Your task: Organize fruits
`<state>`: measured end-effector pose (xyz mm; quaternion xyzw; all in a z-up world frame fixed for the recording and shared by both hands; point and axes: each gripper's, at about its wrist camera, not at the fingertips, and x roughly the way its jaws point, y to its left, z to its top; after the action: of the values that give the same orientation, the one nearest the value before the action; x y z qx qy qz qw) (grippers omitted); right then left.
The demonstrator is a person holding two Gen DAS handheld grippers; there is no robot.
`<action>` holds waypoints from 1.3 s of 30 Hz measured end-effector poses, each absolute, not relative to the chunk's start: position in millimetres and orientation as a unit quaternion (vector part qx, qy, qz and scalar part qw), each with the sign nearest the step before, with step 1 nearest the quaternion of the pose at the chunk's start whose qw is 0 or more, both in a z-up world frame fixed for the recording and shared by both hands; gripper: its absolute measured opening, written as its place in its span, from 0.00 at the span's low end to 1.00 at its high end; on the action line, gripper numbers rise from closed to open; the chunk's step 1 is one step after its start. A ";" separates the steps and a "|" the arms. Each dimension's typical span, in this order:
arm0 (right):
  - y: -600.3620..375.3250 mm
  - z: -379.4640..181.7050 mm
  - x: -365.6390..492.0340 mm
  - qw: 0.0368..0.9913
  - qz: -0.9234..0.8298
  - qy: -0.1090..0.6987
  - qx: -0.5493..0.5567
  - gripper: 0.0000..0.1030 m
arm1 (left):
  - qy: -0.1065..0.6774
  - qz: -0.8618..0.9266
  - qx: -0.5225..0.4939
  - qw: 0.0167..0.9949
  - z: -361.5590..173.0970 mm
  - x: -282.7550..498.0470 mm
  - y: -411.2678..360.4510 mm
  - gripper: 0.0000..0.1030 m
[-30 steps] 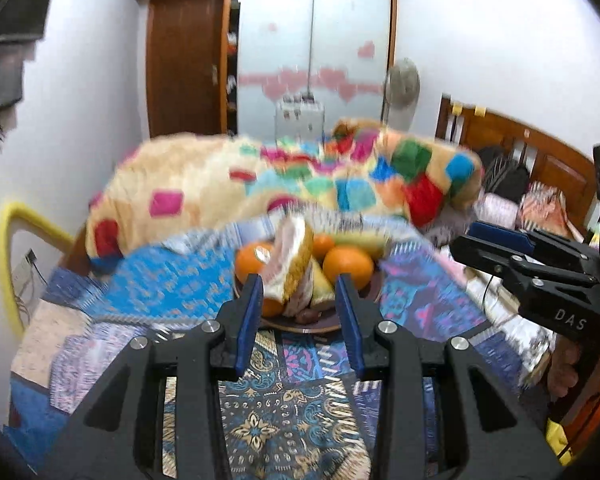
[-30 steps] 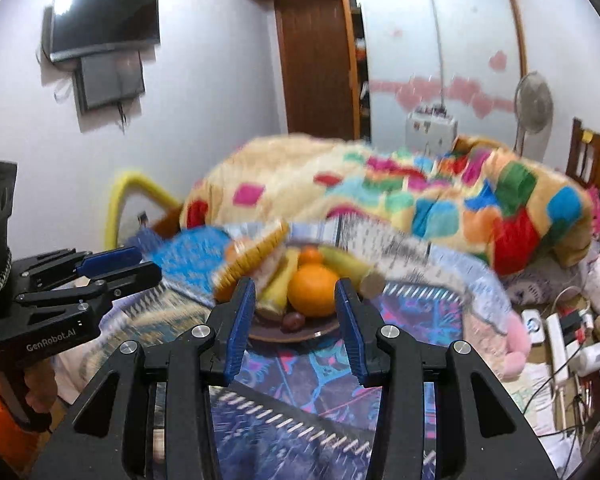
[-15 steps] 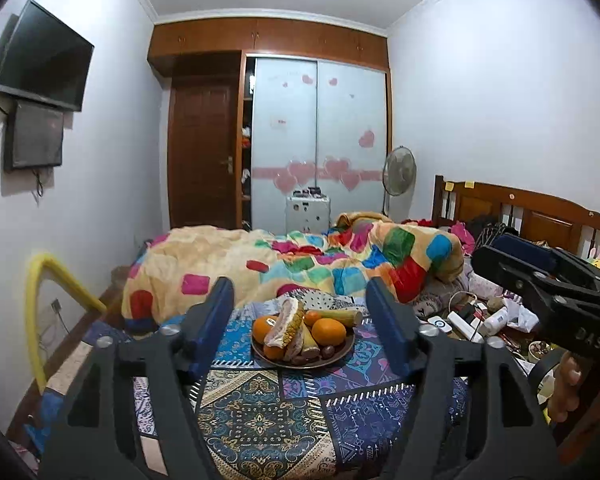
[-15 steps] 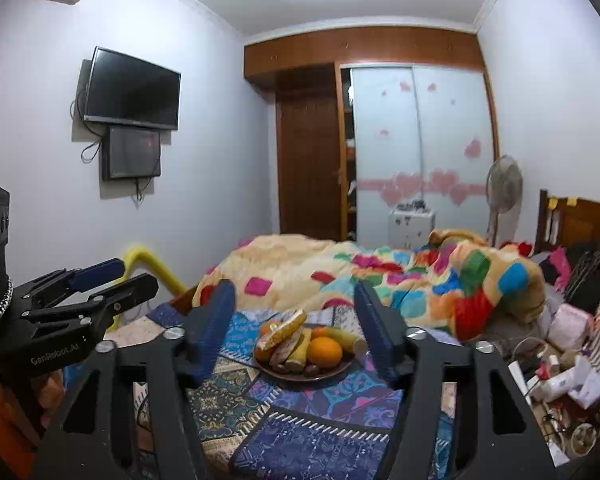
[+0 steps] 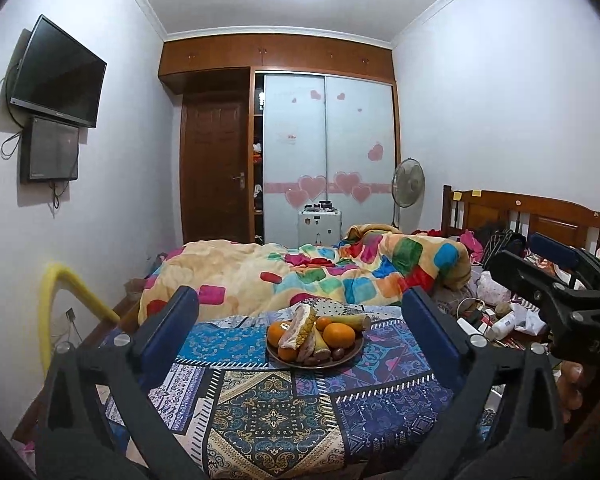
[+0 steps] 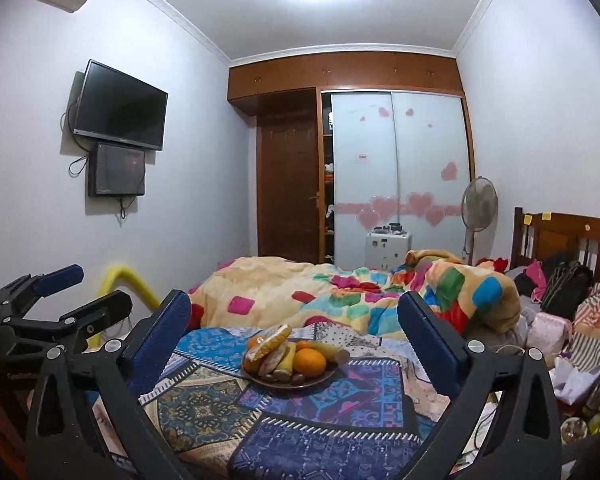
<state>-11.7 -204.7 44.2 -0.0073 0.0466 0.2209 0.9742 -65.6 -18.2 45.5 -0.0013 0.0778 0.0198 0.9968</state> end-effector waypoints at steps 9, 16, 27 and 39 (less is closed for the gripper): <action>-207.0 39.6 -13.5 0.974 0.221 0.054 -0.007 1.00 | 0.078 0.023 -0.003 0.997 42.4 -64.7 -17.7 1.00; -205.8 39.7 -14.2 0.973 0.223 0.055 -0.005 1.00 | 0.075 0.025 -0.001 0.997 41.6 -64.9 -18.8 1.00; -204.1 38.2 -14.8 0.973 0.224 0.059 -0.001 1.00 | 0.074 0.025 -0.001 0.997 40.0 -63.5 -19.2 1.00; -203.1 36.5 -13.0 0.972 0.225 0.065 0.002 1.00 | 0.080 0.024 0.000 0.997 36.5 -58.7 -19.3 1.00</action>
<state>-13.0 -203.1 36.5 0.0015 0.0646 0.2246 0.9723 -58.7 -19.3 36.5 -0.0001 0.0797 0.0243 0.9965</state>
